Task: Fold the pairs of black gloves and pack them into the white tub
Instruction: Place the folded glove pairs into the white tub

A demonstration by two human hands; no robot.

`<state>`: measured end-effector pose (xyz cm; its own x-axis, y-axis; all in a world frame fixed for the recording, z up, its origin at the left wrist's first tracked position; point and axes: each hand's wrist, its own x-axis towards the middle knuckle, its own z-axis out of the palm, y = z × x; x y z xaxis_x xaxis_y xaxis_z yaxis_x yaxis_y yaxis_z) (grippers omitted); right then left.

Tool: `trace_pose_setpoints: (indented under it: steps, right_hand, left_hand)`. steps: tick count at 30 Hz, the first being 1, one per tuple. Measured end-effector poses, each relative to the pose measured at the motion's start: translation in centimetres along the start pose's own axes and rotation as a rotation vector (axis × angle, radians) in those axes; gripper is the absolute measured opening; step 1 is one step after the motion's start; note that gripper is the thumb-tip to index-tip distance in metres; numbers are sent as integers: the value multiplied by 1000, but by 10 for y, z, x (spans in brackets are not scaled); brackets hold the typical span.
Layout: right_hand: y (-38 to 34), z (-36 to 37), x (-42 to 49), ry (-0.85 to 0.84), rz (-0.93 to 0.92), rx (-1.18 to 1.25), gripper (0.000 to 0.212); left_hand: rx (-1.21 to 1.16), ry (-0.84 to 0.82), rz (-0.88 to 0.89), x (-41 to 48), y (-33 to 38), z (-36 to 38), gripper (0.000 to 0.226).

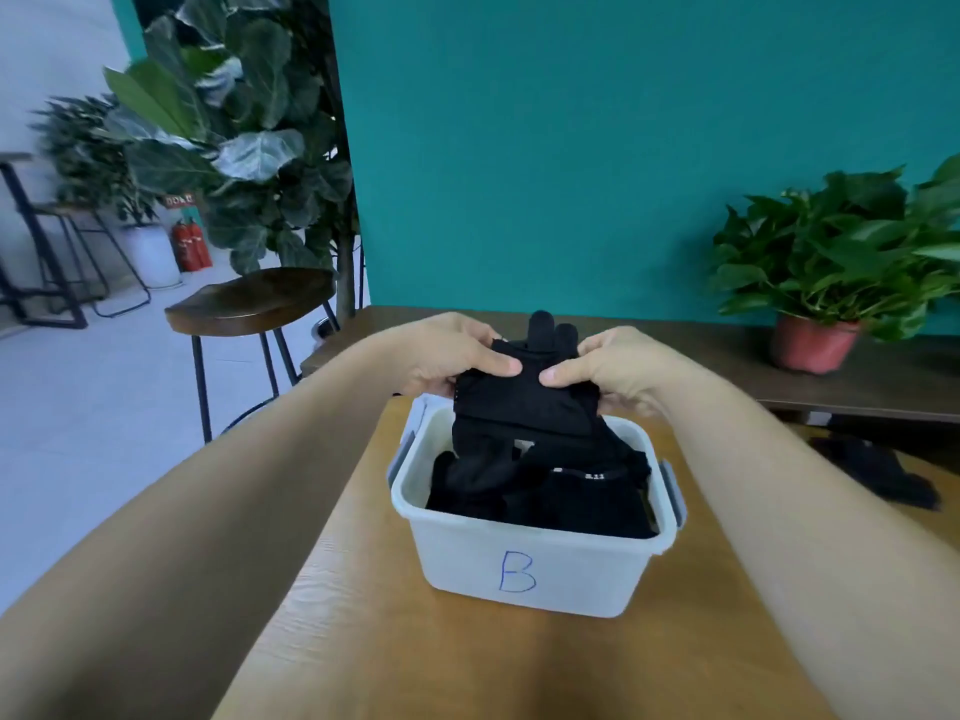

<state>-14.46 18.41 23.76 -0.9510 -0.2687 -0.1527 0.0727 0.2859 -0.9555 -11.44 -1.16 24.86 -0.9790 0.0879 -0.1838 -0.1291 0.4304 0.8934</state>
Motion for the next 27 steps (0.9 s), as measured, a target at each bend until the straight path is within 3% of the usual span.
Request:
trace_pose_setpoints:
  steps: [8, 14, 17, 21, 23, 27]
  right_hand:
    - [49, 57, 51, -51, 151, -27, 38]
    - [72, 72, 53, -113, 122, -108, 19]
    - [80, 78, 50, -118, 117, -203, 26]
    - [87, 79, 48, -152, 84, -342, 44]
    - [88, 77, 46, -175, 69, -390, 50]
    - [85, 71, 43, -241, 81, -459, 36]
  left_hand:
    - [111, -37, -141, 36, -77, -31, 27]
    - [227, -31, -173, 37, -104, -35, 29]
    - [286, -93, -169, 32, -107, -33, 38]
    - [490, -91, -144, 26, -99, -27, 17]
    - [691, -47, -151, 24, -96, -22, 18]
    - [892, -29, -133, 20, -98, -18, 27]
